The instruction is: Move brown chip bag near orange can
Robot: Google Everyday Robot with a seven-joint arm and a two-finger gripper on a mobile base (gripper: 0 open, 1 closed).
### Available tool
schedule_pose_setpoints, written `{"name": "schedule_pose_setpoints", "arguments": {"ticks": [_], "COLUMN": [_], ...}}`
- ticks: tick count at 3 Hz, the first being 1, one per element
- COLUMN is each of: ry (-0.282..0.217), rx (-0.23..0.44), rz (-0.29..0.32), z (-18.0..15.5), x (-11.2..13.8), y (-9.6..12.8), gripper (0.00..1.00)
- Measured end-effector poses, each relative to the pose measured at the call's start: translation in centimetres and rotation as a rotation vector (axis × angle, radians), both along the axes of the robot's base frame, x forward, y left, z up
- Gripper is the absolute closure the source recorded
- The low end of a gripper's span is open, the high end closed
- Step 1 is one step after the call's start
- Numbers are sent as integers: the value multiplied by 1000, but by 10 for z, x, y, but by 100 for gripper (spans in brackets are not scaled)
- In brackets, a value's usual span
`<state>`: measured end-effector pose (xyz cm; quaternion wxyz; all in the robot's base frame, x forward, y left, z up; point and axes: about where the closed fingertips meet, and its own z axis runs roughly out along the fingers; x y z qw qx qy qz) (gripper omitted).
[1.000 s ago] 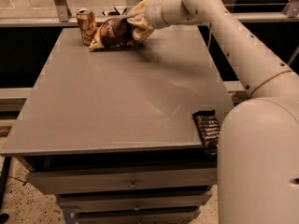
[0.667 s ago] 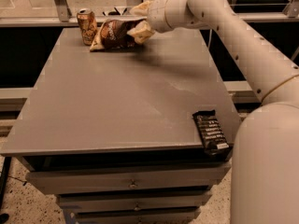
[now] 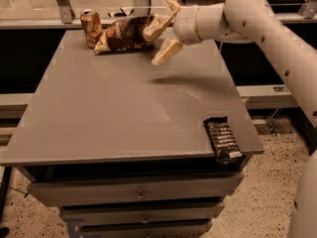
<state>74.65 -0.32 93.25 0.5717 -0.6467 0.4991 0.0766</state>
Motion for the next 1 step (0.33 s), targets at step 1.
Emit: {"name": "schedule_pose_setpoints", "arguments": {"ticks": [1], "ry": [3], "rx": [0], "rz": [-6], "z": [-2], "x": [-1], "y": [-5], "gripper": [0]}}
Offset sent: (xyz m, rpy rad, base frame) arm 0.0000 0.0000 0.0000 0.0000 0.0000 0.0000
